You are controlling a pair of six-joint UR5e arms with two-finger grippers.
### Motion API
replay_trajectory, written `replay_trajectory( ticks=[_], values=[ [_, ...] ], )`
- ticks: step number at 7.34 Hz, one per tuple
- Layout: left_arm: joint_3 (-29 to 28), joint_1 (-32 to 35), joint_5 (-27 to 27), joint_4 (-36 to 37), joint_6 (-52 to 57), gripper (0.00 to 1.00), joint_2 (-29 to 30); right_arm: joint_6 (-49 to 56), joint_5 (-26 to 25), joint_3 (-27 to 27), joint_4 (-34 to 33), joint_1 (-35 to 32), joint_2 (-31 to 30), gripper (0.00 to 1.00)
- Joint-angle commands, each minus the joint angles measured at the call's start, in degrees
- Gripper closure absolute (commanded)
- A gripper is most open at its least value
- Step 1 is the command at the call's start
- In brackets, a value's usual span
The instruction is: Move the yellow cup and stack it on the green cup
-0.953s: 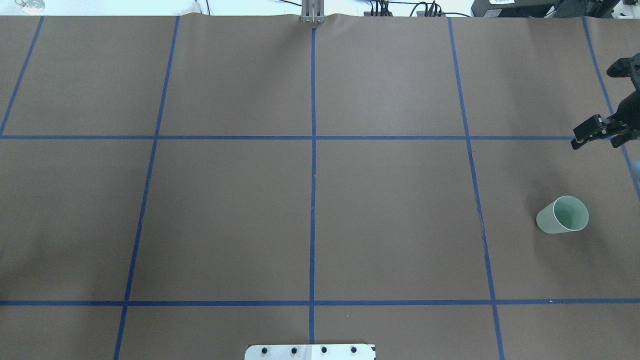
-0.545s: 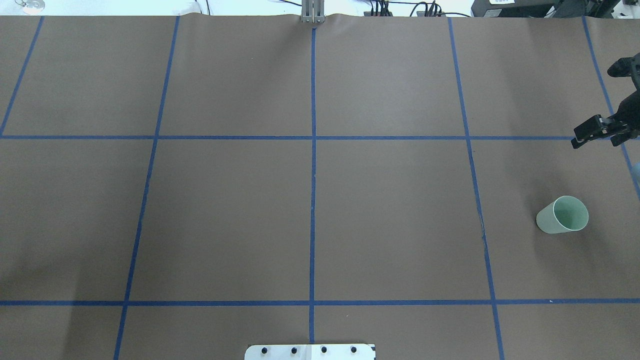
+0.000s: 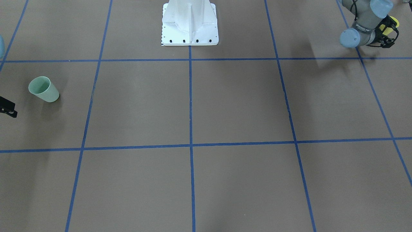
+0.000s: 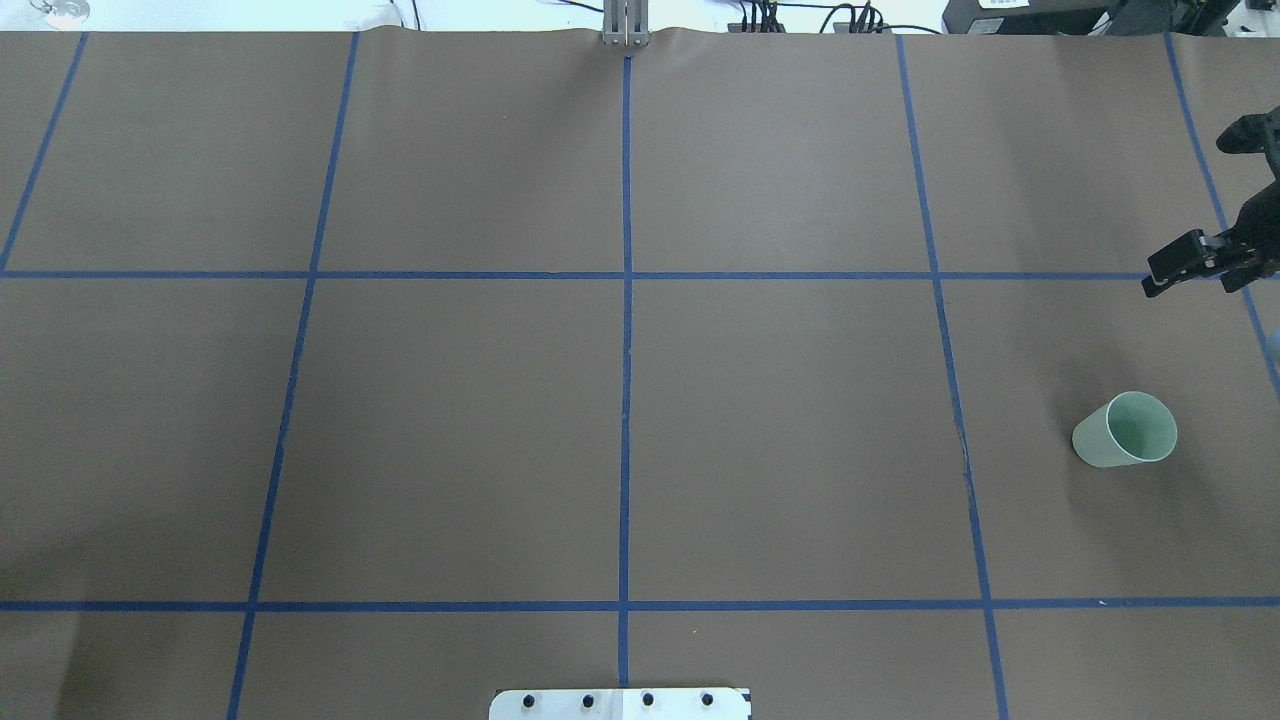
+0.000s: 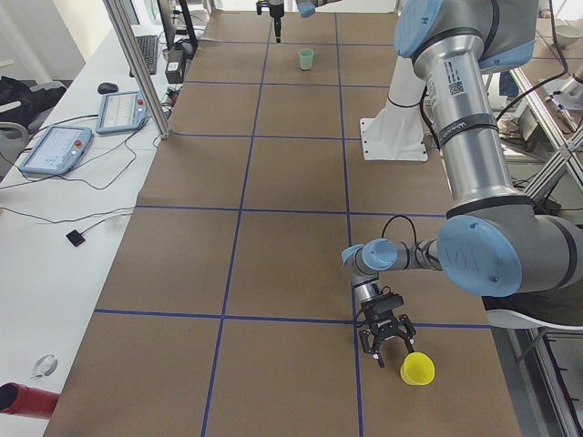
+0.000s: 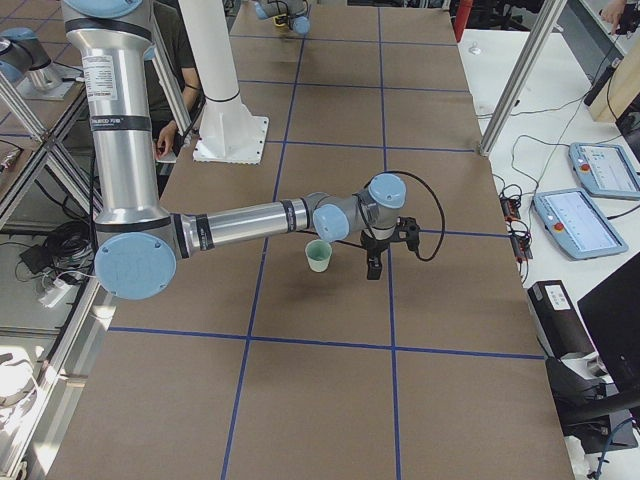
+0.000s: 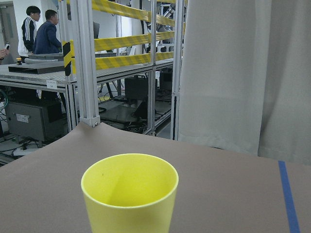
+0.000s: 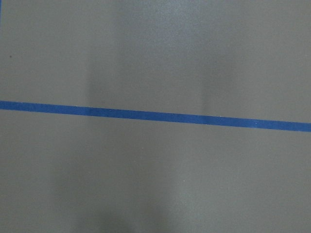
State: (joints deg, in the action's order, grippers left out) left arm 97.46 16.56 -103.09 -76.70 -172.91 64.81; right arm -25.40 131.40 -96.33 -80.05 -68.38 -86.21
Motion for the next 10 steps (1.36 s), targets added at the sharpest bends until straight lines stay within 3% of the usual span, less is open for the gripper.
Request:
replay_trajectory(
  ticks=[1,3,7,10],
  values=[
    [-0.6,-1.5,-1.7,-0.4,-1.4,0.01,-0.1,0.0,0.0,-0.6,0.0,0.0,0.0,0.00],
    [-0.6,-6.0,-6.4,-0.2,-4.3,0.01,-0.5,0.0,0.0,-0.8,0.0,0.0,0.1,0.00],
    [-0.7,-8.9,-7.0,-1.8,-5.6,0.01,-1.6,0.0,0.0,-0.9,0.0,0.0,0.2,0.00],
    [-4.3,-10.3,-6.8,-5.7,-5.4,0.01,-1.8,0.0,0.0,-1.1,0.0,0.0,0.1,0.00]
  ],
)
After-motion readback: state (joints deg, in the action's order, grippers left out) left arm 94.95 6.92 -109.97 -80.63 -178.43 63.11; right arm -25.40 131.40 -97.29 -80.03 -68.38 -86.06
